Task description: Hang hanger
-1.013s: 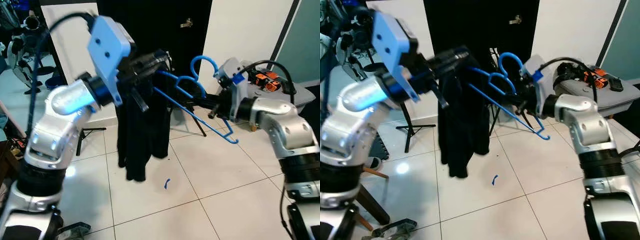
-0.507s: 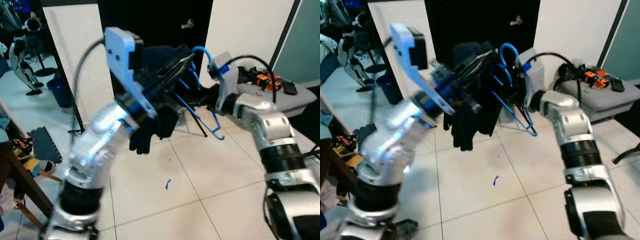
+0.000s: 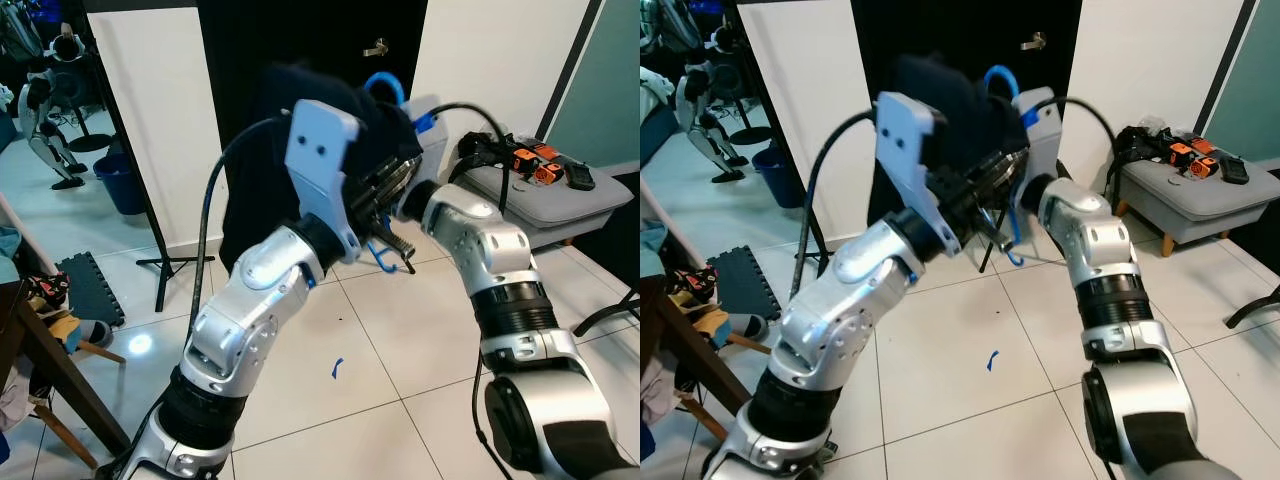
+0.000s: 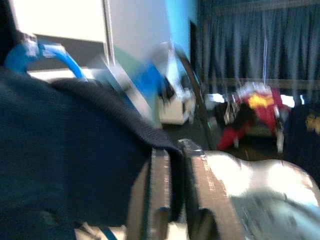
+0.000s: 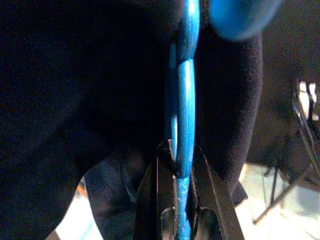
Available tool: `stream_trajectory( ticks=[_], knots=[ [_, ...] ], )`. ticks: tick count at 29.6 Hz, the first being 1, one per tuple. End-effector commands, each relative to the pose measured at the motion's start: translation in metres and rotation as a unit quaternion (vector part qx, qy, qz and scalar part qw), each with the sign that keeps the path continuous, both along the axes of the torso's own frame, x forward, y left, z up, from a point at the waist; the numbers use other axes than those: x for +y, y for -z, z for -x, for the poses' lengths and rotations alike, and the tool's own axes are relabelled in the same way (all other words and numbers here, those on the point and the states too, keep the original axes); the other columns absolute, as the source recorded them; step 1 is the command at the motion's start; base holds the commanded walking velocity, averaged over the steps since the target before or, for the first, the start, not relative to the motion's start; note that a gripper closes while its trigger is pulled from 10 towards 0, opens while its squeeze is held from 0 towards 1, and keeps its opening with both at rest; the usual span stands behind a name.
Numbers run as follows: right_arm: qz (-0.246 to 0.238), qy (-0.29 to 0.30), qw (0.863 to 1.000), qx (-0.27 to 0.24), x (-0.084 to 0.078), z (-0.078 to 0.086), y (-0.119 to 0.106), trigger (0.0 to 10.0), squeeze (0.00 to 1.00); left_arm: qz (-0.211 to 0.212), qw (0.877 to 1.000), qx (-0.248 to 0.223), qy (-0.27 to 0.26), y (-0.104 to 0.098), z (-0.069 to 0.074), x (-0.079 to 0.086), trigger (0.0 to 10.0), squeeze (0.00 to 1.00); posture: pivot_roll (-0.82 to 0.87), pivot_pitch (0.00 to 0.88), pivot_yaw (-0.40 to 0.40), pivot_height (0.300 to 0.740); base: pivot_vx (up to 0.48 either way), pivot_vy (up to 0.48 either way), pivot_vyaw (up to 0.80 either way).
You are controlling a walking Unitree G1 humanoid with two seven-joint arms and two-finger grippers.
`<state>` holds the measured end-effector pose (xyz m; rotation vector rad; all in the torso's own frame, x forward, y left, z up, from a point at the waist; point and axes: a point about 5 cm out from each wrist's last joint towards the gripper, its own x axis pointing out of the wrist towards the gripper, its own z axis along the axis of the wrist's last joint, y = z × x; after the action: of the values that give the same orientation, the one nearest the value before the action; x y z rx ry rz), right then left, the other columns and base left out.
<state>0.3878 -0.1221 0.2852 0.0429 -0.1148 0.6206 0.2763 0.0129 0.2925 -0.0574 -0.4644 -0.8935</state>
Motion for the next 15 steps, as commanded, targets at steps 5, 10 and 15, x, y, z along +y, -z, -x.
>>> stream_trajectory(
  ticks=[5, 10, 15],
  knots=[
    [-0.049, -0.011, 0.996, -0.067, 0.002, 0.004, -0.031, 10.0, 0.0, -0.059, 0.997, 0.005, -0.054, 0.013, -0.007, 0.002, 10.0, 1.0, 0.0, 0.0, 0.017, 0.74, 0.0, 0.0, 0.0],
    [-0.08, -0.009, 0.991, -0.105, -0.002, 0.004, -0.047, 10.0, 0.0, -0.08, 0.995, 0.003, -0.061, 0.01, -0.009, 0.011, 10.0, 1.0, 0.0, 0.0, 0.017, 0.74, 0.0, 0.0, 0.0],
    [-0.081, -0.021, 0.989, -0.123, -0.004, 0.007, -0.051, 10.0, 0.0, -0.116, 0.992, -0.037, -0.041, 0.0, -0.002, 0.018, 10.0, 1.0, 0.0, 0.0, 0.014, 0.74, 0.0, 0.0, 0.0]
  ],
)
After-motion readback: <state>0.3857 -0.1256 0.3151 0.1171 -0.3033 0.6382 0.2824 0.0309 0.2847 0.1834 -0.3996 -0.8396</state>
